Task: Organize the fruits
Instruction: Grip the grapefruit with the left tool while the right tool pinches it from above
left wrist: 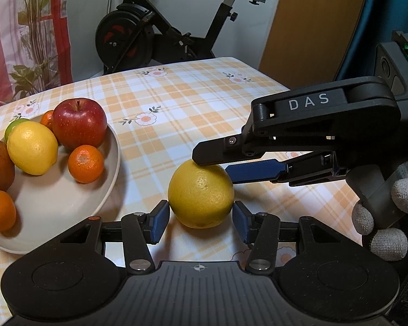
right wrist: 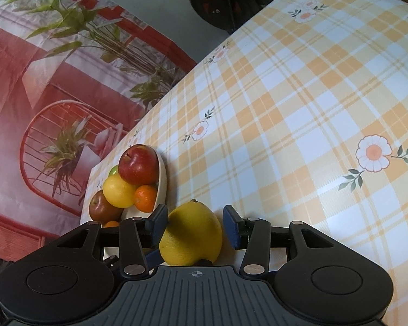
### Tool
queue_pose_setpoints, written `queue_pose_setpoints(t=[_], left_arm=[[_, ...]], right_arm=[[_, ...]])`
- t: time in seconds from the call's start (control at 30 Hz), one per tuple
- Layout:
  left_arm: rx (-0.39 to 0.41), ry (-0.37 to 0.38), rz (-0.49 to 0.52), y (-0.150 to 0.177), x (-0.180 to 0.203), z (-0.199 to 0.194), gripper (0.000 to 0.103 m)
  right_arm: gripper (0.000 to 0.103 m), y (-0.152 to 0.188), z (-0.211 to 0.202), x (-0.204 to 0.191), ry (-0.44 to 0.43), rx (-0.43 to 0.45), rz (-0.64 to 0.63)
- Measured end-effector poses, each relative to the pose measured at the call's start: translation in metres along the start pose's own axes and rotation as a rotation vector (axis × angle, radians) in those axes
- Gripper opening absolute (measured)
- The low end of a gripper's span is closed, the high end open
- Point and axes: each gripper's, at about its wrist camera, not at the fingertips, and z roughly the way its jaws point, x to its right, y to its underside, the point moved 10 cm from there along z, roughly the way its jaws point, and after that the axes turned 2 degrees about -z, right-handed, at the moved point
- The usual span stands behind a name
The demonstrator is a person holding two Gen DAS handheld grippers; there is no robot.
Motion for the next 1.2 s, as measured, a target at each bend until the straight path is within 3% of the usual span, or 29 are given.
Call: queue_pose_setpoints(t=[0.73,0.93,1.2], left_arm=[[-0.001,0.001,-0.009,0.001,-0.002,0.001,0.054],[0.000,-0.009,-0.010,0.001,-0.004,0.000,0.054],[0.055,-0.047,-0.042,-0.010,-0.024,-0.021,0.053]], right_arm=[[0.048,0.006,0.007,0.000,-0.021,-0.042,0.045],[0.045,0.008,0.009,-0.001,-0.036,-0.053,0.082],[0.044,0.002,0.015,-0.025,-0.088,-0.054,0.067]])
